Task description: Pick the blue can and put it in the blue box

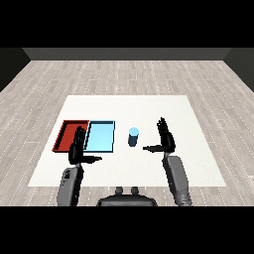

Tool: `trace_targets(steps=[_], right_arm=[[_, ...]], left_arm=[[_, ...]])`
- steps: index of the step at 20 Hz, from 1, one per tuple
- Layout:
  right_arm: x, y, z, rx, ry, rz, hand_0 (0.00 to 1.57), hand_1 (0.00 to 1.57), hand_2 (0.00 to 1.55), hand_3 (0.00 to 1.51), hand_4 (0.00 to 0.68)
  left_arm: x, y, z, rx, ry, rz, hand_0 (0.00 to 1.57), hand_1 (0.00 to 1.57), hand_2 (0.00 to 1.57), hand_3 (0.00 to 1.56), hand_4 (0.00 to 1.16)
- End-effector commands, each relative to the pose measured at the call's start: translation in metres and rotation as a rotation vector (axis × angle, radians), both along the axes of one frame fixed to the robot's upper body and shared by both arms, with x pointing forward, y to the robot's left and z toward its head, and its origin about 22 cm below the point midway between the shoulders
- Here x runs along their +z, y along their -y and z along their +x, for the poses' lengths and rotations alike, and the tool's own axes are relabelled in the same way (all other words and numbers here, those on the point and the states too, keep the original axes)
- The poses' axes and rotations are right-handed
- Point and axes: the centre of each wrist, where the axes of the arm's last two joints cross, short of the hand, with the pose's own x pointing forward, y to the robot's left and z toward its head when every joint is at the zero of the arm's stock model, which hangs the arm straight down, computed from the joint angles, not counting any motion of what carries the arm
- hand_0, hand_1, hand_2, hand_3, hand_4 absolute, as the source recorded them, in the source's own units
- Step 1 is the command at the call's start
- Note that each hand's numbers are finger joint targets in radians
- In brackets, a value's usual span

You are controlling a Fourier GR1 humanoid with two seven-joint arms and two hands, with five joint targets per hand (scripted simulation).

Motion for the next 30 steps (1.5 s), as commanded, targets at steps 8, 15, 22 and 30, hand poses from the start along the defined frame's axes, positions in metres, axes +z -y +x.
trace_targets(steps=[8, 15, 22, 30], right_arm=[[-0.001, -0.009, 0.035, -0.011, -0.028, 0.01, 0.0, 0.0, 0.0, 0.0, 0.0], [-0.017, 0.016, 0.019, 0.015, -0.086, 0.058, 0.0, 0.0, 0.0, 0.0, 0.0], [-0.033, -0.009, 0.029, -0.001, -0.153, 0.1, 0.0, 0.0, 0.0, 0.0, 0.0], [-0.055, -0.029, 0.039, -0.005, -0.203, 0.107, 0.0, 0.0, 0.0, 0.0, 0.0]], left_arm=[[-0.007, -0.007, -0.015, -0.022, 0.007, -0.014, 0.0, 0.0, 0.0, 0.0, 0.0], [-0.019, 0.001, -0.011, -0.012, 0.0, -0.033, 0.0, 0.0, 0.0, 0.0, 0.0], [0.001, -0.008, 0.005, 0.016, 0.022, -0.035, 0.0, 0.0, 0.0, 0.0, 0.0], [-0.022, 0.001, 0.001, 0.002, 0.047, -0.07, 0.0, 0.0, 0.0, 0.0, 0.0]])
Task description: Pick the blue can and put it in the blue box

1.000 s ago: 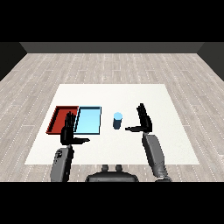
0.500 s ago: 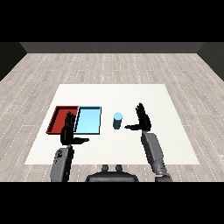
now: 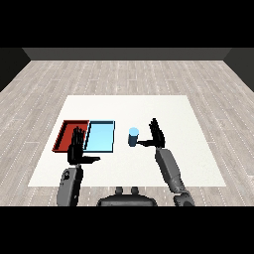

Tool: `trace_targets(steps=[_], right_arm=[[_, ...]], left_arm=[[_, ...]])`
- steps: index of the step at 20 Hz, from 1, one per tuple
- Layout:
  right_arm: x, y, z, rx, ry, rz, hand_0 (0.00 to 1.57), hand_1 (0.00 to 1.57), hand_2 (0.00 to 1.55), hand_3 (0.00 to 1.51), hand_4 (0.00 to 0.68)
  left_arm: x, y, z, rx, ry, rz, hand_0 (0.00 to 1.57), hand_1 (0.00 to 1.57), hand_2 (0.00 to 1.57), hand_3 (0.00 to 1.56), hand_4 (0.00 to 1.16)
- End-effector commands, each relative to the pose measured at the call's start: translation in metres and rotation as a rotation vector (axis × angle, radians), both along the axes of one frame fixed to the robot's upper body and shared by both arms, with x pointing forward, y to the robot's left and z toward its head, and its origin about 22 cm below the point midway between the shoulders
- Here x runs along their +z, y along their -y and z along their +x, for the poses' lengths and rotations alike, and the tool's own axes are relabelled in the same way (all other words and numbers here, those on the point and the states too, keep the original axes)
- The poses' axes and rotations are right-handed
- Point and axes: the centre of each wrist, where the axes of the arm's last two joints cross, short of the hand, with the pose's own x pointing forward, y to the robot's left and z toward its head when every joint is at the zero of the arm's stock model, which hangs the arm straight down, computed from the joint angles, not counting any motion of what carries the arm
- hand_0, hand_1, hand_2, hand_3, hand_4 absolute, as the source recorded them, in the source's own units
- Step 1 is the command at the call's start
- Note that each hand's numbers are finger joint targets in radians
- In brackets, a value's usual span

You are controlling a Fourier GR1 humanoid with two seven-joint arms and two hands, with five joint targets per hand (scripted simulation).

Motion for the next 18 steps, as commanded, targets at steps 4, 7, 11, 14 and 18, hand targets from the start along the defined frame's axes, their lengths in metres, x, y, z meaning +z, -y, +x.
trace_targets(steps=[4, 7, 11, 14, 18], right_arm=[[-0.023, -0.008, -0.003, 0.006, -0.018, 0.033, 0.0, 0.0, 0.0, 0.0, 0.0], [-0.025, -0.009, 0.003, 0.018, -0.036, 0.015, 0.0, 0.0, 0.0, 0.0, 0.0], [-0.03, -0.001, 0.002, 0.036, -0.057, 0.023, 0.0, 0.0, 0.0, 0.0, 0.0], [-0.023, -0.041, 0.016, 0.04, -0.054, 0.001, 0.0, 0.0, 0.0, 0.0, 0.0], [-0.031, -0.028, 0.012, 0.063, -0.068, 0.025, 0.0, 0.0, 0.0, 0.0, 0.0]], left_arm=[[-0.019, -0.01, -0.003, 0.008, 0.007, -0.007, 0.0, 0.0, 0.0, 0.0, 0.0], [-0.004, -0.016, -0.01, -0.002, 0.015, -0.015, 0.0, 0.0, 0.0, 0.0, 0.0], [-0.016, -0.005, 0.002, 0.028, 0.017, -0.007, 0.0, 0.0, 0.0, 0.0, 0.0], [-0.02, 0.001, 0.003, 0.018, 0.011, 0.007, 0.0, 0.0, 0.0, 0.0, 0.0], [-0.005, -0.021, 0.0, 0.015, 0.017, 0.005, 0.0, 0.0, 0.0, 0.0, 0.0]])
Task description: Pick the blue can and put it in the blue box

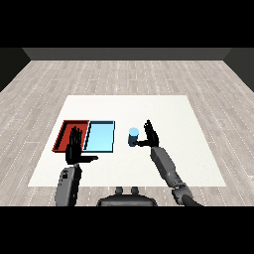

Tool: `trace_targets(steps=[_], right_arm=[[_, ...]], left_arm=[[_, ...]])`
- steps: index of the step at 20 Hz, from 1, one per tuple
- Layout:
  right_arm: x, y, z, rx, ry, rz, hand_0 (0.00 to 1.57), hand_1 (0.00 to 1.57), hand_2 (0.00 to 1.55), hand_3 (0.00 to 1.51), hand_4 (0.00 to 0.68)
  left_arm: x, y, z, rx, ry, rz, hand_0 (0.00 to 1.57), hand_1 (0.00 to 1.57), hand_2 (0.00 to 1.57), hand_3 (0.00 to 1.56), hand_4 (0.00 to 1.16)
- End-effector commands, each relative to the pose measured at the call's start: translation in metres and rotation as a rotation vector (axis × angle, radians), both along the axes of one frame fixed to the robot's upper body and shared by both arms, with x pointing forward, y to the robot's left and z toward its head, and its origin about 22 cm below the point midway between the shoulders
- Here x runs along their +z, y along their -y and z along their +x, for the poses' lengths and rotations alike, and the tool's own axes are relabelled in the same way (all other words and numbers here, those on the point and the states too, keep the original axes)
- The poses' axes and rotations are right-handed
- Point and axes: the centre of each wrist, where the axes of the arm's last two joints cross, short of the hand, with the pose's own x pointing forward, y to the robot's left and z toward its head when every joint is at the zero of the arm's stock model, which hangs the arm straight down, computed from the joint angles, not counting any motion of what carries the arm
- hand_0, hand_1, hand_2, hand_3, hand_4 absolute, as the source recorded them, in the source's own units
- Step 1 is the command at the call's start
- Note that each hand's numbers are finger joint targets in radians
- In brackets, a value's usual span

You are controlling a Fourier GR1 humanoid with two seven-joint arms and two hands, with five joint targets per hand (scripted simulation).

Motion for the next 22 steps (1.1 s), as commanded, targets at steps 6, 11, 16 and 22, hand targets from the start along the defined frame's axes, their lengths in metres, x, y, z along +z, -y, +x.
trace_targets(steps=[6, 11, 16, 22], right_arm=[[-0.003, -0.007, -0.005, 0.017, -0.019, 0.025, 0.0, 0.0, 0.0, 0.0, 0.0], [-0.012, -0.024, 0.0, 0.022, 0.005, 0.005, 0.0, 0.0, 0.0, 0.0, 0.0], [-0.004, -0.025, 0.02, 0.028, -0.014, 0.027, 0.0, 0.0, 0.0, 0.0, 0.0], [-0.019, -0.031, 0.01, 0.04, -0.019, 0.007, 0.0, 0.0, 0.0, 0.0, 0.0]], left_arm=[[0.005, 0.001, -0.014, -0.003, 0.003, 0.012, 0.0, 0.0, 0.0, 0.0, 0.0], [0.008, -0.016, 0.003, 0.008, 0.018, 0.002, 0.0, 0.0, 0.0, 0.0, 0.0], [0.002, -0.009, -0.018, -0.007, -0.009, 0.0, 0.0, 0.0, 0.0, 0.0, 0.0], [-0.006, 0.003, -0.012, 0.02, 0.0, 0.014, 0.0, 0.0, 0.0, 0.0, 0.0]])
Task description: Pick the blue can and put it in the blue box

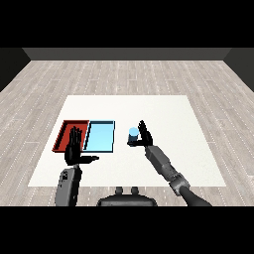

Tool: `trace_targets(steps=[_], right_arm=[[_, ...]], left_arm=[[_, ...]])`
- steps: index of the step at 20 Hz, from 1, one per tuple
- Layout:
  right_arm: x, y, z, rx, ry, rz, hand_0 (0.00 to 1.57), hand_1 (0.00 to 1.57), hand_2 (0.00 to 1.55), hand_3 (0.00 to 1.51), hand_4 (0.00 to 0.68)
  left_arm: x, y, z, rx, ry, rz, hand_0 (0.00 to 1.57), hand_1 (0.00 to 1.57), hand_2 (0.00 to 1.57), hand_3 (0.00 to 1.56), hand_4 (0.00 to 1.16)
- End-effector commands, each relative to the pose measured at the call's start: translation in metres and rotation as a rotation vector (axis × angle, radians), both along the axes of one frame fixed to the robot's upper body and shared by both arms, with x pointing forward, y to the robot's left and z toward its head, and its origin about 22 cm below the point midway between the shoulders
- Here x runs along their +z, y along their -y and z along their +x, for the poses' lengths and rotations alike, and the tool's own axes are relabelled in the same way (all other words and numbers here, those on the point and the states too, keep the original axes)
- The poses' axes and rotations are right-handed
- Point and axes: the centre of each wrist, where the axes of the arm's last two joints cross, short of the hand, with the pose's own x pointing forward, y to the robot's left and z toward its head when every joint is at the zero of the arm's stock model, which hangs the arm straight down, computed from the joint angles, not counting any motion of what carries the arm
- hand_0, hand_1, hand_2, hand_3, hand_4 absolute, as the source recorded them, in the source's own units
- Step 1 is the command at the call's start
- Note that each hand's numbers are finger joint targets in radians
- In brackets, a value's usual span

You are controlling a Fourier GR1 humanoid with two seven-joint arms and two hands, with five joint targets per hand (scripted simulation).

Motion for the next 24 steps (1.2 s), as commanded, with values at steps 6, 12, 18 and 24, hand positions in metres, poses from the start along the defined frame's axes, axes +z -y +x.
trace_targets(steps=[6, 12, 18, 24], right_arm=[[0.001, -0.013, 0.0, 0.013, -0.007, -0.028, 0.0, 0.0, 0.0, 0.0, 0.0], [0.016, -0.016, 0.015, 0.01, -0.023, 0.001, 0.0, 0.0, 0.0, 0.0, 0.0], [0.024, -0.025, 0.022, -0.044, -0.055, -0.144, 1.53, 1.53, 1.49, 1.45, 0.582], [0.014, -0.029, 0.007, -0.056, -0.076, -0.178, 1.56, 1.56, 1.49, 1.44, 0.678]], left_arm=[[-0.003, 0.002, -0.014, -0.006, 0.001, -0.002, 0.0, 0.0, 0.0, 0.0, 0.0], [0.004, -0.003, -0.004, -0.012, 0.009, 0.005, 0.0, 0.0, 0.0, 0.0, 0.0], [-0.007, -0.003, 0.0, -0.014, 0.001, -0.031, 0.0, 0.0, 0.0, 0.0, 0.0], [0.001, -0.01, 0.014, -0.027, 0.019, -0.015, 0.0, 0.0, 0.0, 0.0, 0.0]])
